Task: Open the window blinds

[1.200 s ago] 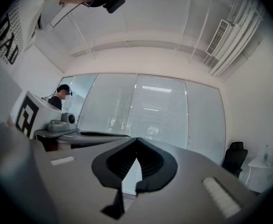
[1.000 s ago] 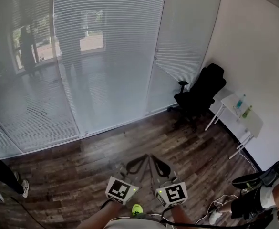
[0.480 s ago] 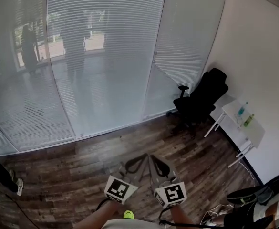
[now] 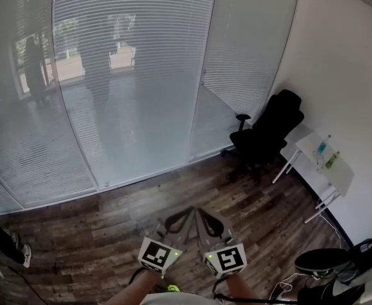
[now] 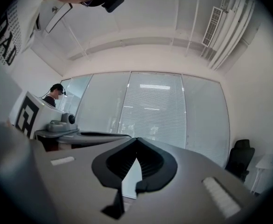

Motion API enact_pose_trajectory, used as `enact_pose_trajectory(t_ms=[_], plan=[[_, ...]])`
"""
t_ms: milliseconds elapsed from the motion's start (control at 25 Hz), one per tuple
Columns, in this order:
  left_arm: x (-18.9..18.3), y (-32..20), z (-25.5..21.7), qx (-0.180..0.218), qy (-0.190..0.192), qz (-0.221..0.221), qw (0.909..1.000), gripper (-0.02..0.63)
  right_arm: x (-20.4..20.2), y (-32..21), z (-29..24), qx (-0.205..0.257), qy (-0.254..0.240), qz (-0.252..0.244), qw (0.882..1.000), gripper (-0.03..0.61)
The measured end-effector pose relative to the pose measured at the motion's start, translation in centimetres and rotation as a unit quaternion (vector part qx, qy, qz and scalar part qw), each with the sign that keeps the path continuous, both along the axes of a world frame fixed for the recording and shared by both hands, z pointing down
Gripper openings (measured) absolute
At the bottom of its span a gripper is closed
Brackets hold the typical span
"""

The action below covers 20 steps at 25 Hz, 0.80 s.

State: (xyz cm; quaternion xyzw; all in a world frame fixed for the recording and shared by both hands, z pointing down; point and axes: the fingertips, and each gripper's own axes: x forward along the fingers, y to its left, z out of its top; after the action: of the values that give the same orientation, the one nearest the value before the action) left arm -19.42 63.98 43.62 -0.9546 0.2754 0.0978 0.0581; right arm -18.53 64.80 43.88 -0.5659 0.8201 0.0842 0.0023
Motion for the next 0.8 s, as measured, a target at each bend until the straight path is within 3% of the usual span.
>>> enact_pose_trajectory(t_ms=[240, 520, 640, 800], plan=[[0.0, -4.0, -0.3, -0.003, 0.010, 0.009, 0.9999, -0.008, -0.1, -3.9, 0.0, -0.001, 0.003, 0.013, 1.000, 0.008], [-0.8, -10.5, -0.3, 0.009, -0.013, 0.030, 0.9994, -0.008, -0.9, -10.3, -0.8, 0.000, 0.001, 0.029, 1.000, 0.008], [-1.1, -12.5, -0.9, 0.006, 0.010, 0.033, 0.9994, -0.008, -1.2, -12.3, -0.5, 0.002, 0.001, 0.033, 0.999, 0.008], [-2.3, -15.1, 0.9, 0.009, -0.018, 0.041, 0.9990, -0.008, -2.5, -14.7, 0.3, 0.003, 0.002, 0.036, 0.999, 0.008]])
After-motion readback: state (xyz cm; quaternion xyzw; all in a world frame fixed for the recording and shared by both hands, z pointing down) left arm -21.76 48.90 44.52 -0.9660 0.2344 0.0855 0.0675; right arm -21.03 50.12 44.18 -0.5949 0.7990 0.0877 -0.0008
